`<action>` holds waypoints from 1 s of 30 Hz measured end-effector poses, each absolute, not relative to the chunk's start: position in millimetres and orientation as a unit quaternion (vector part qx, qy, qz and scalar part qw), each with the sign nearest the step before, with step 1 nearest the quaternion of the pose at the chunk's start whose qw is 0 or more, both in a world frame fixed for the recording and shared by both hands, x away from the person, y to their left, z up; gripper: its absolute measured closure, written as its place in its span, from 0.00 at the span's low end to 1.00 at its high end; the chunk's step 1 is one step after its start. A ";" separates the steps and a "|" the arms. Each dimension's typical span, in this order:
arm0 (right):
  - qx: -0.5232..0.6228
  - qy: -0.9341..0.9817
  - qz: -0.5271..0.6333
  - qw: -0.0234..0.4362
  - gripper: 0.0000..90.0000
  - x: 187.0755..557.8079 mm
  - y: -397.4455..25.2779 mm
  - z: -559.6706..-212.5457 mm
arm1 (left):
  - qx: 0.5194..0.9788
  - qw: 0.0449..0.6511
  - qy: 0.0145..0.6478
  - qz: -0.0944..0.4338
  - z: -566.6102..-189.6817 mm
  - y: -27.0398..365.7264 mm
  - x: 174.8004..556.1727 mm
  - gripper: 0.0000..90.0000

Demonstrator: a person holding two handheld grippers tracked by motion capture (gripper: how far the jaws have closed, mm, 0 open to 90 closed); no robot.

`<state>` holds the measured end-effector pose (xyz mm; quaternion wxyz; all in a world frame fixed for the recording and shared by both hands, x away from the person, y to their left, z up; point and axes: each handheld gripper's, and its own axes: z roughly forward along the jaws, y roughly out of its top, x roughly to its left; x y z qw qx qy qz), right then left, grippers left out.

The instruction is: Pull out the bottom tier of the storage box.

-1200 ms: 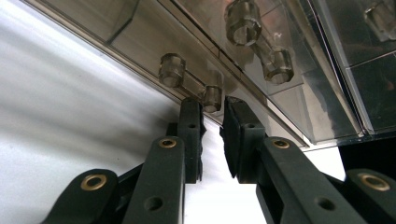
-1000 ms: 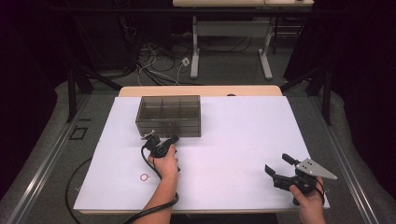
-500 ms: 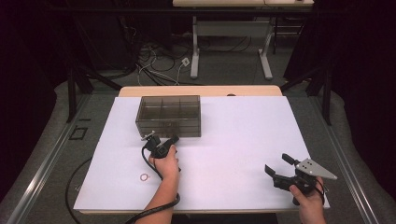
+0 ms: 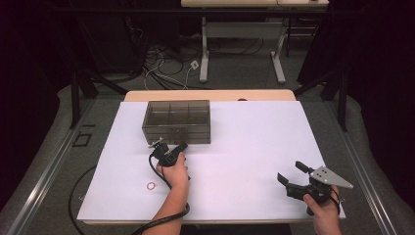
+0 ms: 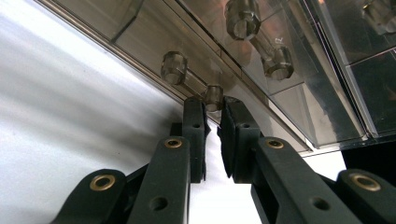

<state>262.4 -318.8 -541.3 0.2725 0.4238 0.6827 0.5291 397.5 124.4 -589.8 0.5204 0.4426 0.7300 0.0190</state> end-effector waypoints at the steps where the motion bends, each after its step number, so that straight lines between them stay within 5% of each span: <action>1: 0.424 0.683 0.529 0.273 0.16 262.4 -318.8 -541.3 | 0.443 0.520 0.730 0.019 -589.8 124.4 397.5 0.90; 30: 0.423 0.687 0.525 0.271 0.16 261.8 -318.5 -541.1 | 0.433 0.529 0.730 0.004 -592.0 127.2 383.5 0.90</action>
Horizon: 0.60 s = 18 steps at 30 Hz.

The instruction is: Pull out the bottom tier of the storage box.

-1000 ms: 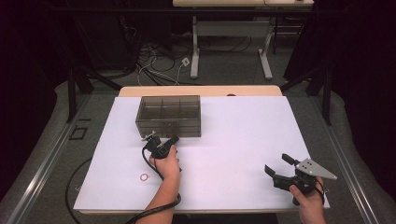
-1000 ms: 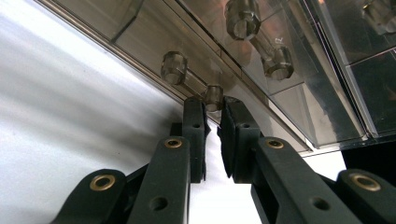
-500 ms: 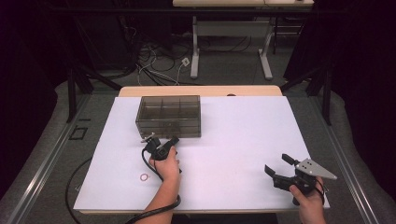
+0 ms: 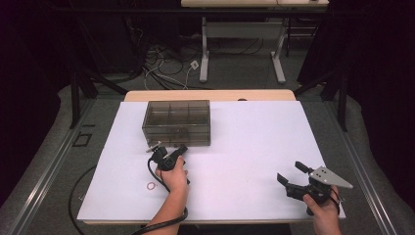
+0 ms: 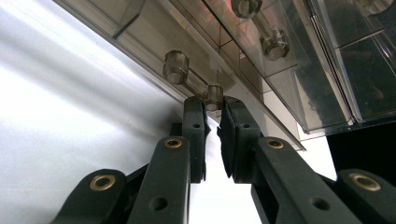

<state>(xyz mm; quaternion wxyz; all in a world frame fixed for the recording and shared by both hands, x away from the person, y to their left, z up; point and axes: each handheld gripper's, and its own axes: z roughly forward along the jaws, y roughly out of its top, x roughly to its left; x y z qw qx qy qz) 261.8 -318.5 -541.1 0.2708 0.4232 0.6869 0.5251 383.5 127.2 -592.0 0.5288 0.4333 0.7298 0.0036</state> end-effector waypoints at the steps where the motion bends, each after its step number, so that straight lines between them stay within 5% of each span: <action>1: 0.423 0.685 0.527 0.271 0.16 262.1 -318.3 -541.4 | 0.435 0.528 0.729 0.002 -591.9 127.6 382.9 0.90; 18: 0.420 0.685 0.530 0.272 0.16 262.6 -317.7 -541.8 | 0.436 0.531 0.726 -0.003 -592.7 129.1 373.8 0.90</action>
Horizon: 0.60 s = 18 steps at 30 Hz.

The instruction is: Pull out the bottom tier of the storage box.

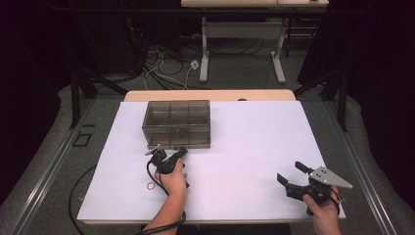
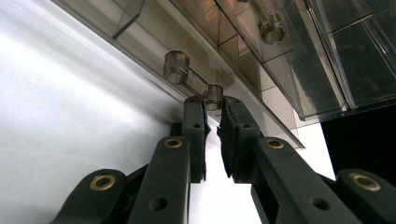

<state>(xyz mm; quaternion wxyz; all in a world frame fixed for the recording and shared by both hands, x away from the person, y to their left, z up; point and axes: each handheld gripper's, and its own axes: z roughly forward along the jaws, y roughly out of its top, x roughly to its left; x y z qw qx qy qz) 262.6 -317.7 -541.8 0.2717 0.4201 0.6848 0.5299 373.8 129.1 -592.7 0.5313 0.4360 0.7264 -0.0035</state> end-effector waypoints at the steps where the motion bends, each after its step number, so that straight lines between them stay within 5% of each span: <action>1: 0.421 0.685 0.528 0.272 0.16 262.4 -317.7 -541.7 | 0.436 0.531 0.727 -0.005 -592.7 129.2 373.2 0.90; 18: 0.420 0.687 0.528 0.272 0.16 262.2 -317.6 -541.8 | 0.442 0.532 0.722 -0.010 -593.2 131.2 363.9 0.90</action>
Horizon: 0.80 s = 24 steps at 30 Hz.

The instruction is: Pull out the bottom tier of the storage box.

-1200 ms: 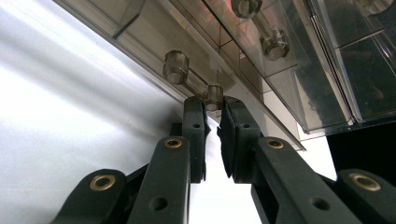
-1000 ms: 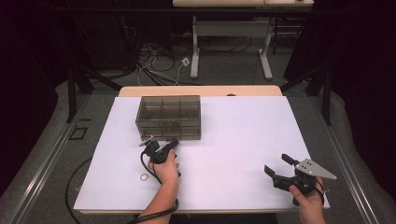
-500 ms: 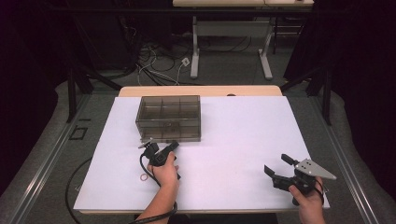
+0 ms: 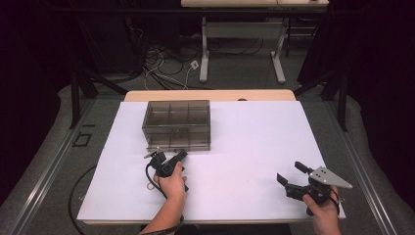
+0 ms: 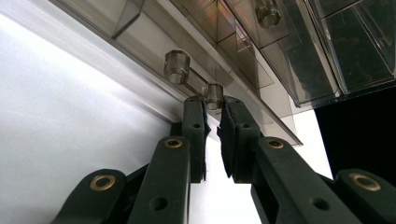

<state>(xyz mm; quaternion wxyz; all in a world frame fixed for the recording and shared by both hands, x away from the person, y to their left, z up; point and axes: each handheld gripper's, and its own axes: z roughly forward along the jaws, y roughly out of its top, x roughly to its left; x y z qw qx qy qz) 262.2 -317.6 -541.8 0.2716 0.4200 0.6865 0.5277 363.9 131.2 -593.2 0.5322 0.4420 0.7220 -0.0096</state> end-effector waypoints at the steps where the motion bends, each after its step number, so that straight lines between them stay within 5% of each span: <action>1: 0.421 0.688 0.526 0.269 0.16 262.1 -317.7 -541.8 | 0.446 0.532 0.720 -0.011 -593.6 132.1 362.9 0.90; 24: 0.421 0.688 0.526 0.270 0.16 262.2 -317.4 -542.1 | 0.452 0.528 0.718 -0.020 -590.1 132.4 360.1 0.84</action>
